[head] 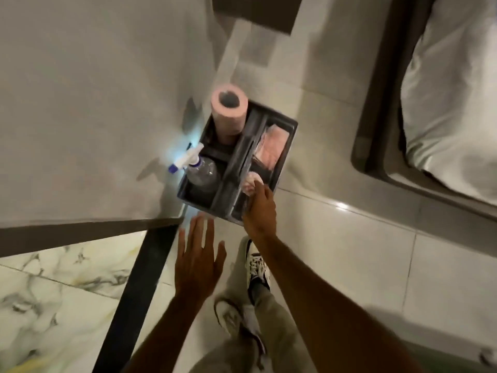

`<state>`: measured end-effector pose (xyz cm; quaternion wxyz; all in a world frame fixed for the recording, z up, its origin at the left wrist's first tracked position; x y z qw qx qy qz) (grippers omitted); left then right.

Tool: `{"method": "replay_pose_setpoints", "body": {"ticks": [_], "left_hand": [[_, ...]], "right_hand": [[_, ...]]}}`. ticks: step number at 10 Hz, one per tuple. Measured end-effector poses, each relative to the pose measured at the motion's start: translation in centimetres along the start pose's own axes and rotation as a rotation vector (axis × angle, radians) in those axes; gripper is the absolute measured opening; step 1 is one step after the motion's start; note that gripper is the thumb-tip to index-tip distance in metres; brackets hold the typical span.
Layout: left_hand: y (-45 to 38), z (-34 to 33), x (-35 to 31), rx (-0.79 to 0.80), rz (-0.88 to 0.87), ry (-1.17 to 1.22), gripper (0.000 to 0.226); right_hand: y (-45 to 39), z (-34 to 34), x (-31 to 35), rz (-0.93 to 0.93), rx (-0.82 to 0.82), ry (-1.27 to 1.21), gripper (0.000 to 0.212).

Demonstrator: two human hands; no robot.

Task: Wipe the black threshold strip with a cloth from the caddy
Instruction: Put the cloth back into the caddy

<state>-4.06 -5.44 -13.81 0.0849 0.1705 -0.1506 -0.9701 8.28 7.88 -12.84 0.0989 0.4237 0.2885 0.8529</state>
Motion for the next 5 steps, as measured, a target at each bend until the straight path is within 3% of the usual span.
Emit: {"method": "replay_pose_setpoints", "body": {"ticks": [2, 3, 4, 5], "left_hand": [[-7.0, -7.5, 4.9, 0.113, -0.093, -0.032, 0.08], [-7.7, -10.9, 7.3, 0.04, -0.173, -0.12, 0.08], [-8.4, -12.5, 8.4, 0.02, -0.203, -0.153, 0.085], [-8.2, -11.4, 7.8, 0.074, -0.184, -0.139, 0.087]], "right_hand": [[-8.4, -4.9, -4.5, -0.077, -0.132, 0.075, 0.061], [-9.8, -8.2, -6.9, -0.123, -0.087, 0.237, 0.087], [-10.3, -9.6, -8.0, -0.148, 0.074, 0.257, 0.105], [-8.3, -8.5, -6.8, -0.084, 0.021, 0.197, 0.1]]}}
Point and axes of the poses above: each hand's wrist, its own y-axis away from the middle knuckle, its own z-axis out of the back of the hand, x = y × z, the point moved 1 cm from there along -y, towards the middle knuckle, and after that the axes turned 6 degrees about x, right-handed, at the moved point
